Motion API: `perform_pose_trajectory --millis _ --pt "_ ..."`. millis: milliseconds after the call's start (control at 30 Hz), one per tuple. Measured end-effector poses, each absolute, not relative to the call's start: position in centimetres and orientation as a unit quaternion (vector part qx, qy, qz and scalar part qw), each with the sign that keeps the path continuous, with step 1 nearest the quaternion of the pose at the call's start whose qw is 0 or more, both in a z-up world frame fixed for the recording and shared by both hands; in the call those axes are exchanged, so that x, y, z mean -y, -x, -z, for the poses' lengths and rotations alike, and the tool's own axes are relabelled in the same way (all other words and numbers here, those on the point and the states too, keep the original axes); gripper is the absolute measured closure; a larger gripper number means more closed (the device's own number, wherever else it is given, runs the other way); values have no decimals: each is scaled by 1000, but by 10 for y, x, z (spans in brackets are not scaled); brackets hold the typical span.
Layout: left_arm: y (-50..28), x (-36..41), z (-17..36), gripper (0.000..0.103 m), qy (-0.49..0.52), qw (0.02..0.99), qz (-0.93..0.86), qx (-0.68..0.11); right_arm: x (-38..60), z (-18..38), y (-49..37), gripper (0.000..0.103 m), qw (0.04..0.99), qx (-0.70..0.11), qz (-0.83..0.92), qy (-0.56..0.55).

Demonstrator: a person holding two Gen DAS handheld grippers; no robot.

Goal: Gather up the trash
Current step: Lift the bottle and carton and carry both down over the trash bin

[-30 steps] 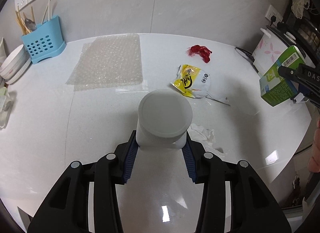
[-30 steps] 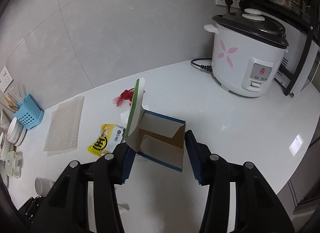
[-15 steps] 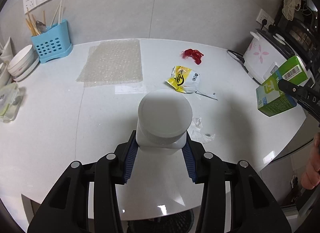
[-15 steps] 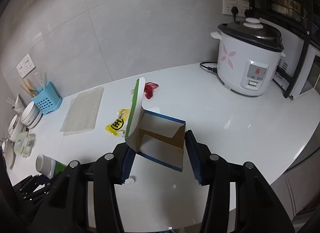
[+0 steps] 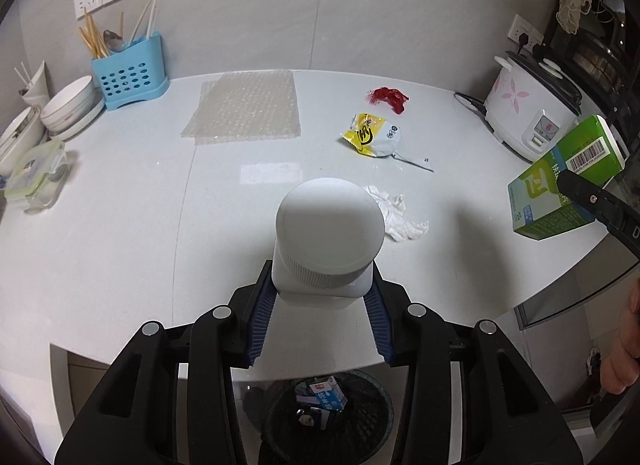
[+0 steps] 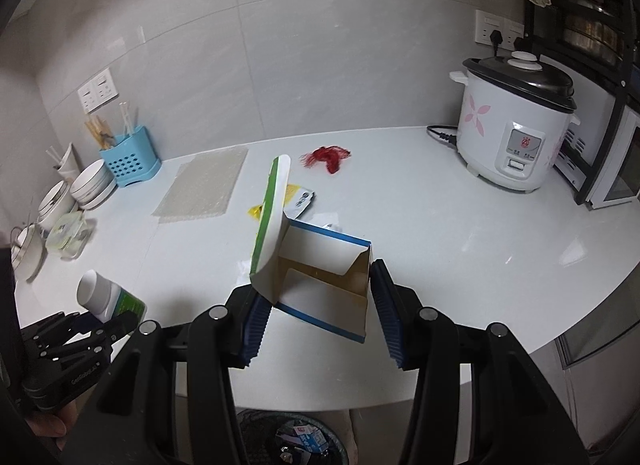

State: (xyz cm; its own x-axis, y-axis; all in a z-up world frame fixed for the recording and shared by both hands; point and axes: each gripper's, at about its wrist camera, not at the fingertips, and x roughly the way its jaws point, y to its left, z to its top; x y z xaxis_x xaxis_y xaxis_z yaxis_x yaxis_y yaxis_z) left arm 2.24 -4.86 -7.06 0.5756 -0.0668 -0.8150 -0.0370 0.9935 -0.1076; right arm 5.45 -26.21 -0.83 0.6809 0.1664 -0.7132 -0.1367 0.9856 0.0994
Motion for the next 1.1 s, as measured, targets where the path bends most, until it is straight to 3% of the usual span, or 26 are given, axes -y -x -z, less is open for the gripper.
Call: perform_pose_trajectory --millis 1100 --pt "100 66 120 61 63 874 11 -482 249 71 85 57 883 -430 -188 14"
